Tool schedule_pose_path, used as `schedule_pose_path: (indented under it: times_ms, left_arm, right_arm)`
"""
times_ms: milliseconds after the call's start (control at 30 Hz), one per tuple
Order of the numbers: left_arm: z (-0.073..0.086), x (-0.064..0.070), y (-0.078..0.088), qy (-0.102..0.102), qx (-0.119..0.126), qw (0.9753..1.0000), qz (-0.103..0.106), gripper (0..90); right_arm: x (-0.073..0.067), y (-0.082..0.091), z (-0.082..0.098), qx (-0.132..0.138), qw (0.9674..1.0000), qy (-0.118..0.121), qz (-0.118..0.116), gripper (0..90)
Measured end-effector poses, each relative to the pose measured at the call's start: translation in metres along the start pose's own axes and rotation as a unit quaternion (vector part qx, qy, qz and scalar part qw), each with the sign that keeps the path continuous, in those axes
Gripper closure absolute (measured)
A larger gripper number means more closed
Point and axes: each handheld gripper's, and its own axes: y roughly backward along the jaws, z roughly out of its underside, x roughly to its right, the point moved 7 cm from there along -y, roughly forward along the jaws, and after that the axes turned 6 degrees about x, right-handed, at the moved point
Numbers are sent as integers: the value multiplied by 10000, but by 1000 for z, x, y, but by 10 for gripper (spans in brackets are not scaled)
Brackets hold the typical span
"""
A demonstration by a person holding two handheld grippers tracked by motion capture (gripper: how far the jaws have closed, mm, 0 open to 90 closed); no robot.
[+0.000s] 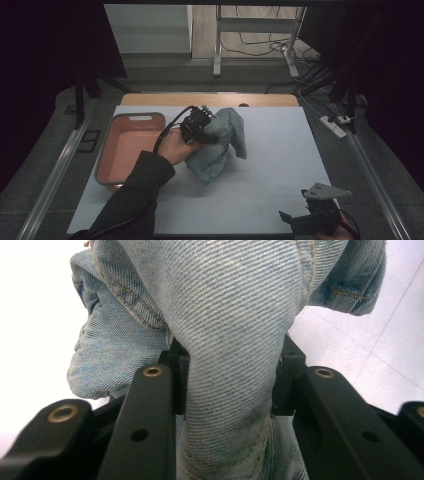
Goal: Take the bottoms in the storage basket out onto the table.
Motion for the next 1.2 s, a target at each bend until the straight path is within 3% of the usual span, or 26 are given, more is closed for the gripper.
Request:
schedule_pose_path:
  times_ms: [367,467,867,1000,1200]
  left_arm:
    - [10,-5,-29,63,-126,9999,-11,626]
    - [11,-4,-34,92,-53,9999,52,619]
    - [12,5,-52,-44,-68,9997,240,558]
    - [15,5,-59,-216,-31,9995,246,531]
    - [22,4,-72,-319,-152,9992,207,464]
  right_arm:
    - [0,0,0,-6,10000,12,0,7]
    - [0,0,0,-5,10000,14,-1,7]
    - [0,0,0,-9,10000,22,-5,7]
    - [0,0,0,-8,10000,27,-6,7]
    - [0,0,0,-8,10000,27,-6,7]
